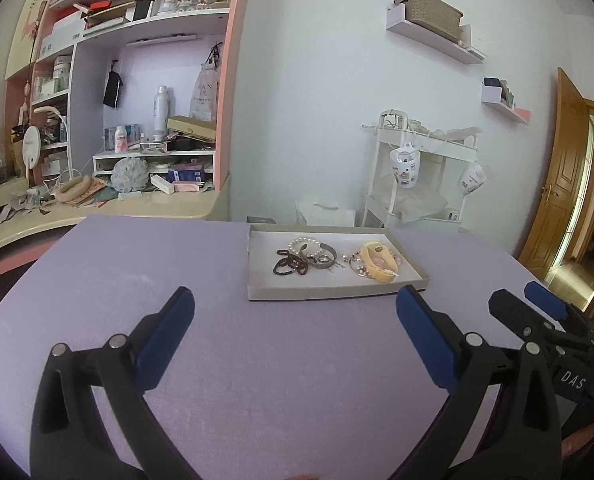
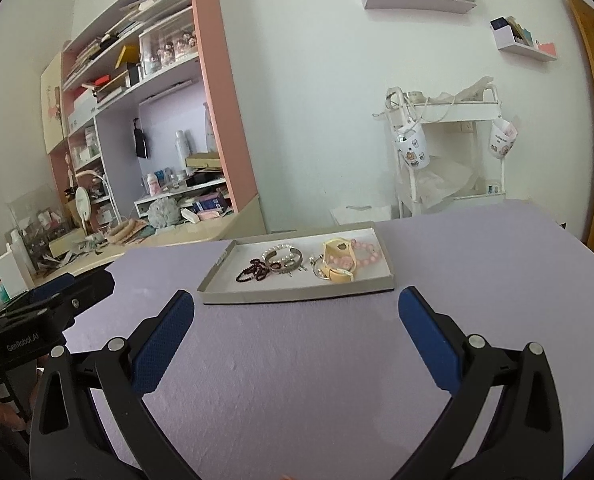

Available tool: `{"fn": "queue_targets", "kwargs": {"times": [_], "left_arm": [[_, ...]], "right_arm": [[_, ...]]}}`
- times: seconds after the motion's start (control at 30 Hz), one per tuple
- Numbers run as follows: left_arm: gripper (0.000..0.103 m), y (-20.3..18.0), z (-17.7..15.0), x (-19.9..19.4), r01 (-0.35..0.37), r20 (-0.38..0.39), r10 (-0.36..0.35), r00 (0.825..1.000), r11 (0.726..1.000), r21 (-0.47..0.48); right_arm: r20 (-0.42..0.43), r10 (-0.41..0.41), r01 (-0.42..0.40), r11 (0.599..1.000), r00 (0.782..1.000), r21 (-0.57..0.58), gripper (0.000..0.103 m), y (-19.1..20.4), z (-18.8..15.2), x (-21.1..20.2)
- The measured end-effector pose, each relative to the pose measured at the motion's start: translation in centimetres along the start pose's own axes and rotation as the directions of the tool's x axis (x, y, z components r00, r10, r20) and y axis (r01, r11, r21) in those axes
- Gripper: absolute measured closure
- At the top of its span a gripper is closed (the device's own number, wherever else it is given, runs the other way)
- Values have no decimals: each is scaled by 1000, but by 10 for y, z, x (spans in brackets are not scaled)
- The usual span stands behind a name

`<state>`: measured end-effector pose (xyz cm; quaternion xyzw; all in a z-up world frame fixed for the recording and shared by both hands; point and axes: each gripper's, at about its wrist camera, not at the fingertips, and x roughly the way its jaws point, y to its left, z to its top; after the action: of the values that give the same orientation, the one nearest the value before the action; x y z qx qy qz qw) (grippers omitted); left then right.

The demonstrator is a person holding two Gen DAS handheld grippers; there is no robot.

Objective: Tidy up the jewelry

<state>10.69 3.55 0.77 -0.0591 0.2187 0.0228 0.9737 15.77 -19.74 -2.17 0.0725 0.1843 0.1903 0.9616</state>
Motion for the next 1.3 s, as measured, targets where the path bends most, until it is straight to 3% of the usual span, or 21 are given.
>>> {"fn": "queue_targets", "kwargs": {"times": [1.3], "left_arm": [[2,-14,-4,6,41,7,-41,999,999,-10]], "right_arm": [[-5,35,-35,999,999,-1,1,-1,-9,-2]]}}
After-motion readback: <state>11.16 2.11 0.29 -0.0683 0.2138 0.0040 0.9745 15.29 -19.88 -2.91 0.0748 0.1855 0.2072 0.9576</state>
